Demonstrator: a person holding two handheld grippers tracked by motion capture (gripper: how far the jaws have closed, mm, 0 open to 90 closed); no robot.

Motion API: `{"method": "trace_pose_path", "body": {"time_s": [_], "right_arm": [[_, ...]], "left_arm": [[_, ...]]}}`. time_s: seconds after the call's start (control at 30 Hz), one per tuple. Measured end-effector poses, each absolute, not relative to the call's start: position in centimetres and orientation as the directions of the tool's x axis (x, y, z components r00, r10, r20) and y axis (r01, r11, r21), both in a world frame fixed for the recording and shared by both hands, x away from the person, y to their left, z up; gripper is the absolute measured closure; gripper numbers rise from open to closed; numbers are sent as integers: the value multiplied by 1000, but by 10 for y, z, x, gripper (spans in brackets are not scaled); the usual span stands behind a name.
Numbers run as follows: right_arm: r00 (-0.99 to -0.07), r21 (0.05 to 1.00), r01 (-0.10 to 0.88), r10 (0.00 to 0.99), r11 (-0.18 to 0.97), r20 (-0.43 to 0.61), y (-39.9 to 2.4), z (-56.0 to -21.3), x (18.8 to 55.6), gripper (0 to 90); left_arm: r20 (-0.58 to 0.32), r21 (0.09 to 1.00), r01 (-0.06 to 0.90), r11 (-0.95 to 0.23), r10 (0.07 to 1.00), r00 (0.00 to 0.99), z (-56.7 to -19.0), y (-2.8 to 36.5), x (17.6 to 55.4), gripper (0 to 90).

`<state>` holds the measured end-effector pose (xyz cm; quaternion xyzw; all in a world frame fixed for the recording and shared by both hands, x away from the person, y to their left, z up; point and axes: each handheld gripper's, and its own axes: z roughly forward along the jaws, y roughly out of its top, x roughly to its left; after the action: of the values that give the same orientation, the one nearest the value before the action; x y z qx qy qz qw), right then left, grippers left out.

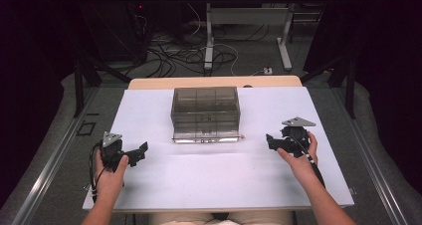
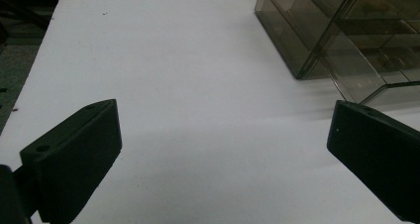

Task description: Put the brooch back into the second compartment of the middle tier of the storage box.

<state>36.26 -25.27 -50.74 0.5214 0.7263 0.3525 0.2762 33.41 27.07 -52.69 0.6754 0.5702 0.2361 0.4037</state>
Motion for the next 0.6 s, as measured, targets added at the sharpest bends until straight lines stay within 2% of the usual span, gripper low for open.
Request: {"method": "trace_pose_path", "body": {"time_s": [0.23, 0.43, 0.6], "right_arm": [[-342, 786, 573, 939, 232, -28, -243, -499, 370, 250], [-383, 775, 581, 924, 250, -11, -237, -493, 377, 338], [-419, 756, 582, 907, 299, -36, -228, -489, 384, 395]], "left_arm": [[-128, 813, 581, -37, 962, 241, -528, 269, 334, 5], [-135, 807, 589, -37, 960, 245, -529, 268, 334, 5], [-122, 803, 594, -52, 961, 249, -529, 268, 335, 5]]}}
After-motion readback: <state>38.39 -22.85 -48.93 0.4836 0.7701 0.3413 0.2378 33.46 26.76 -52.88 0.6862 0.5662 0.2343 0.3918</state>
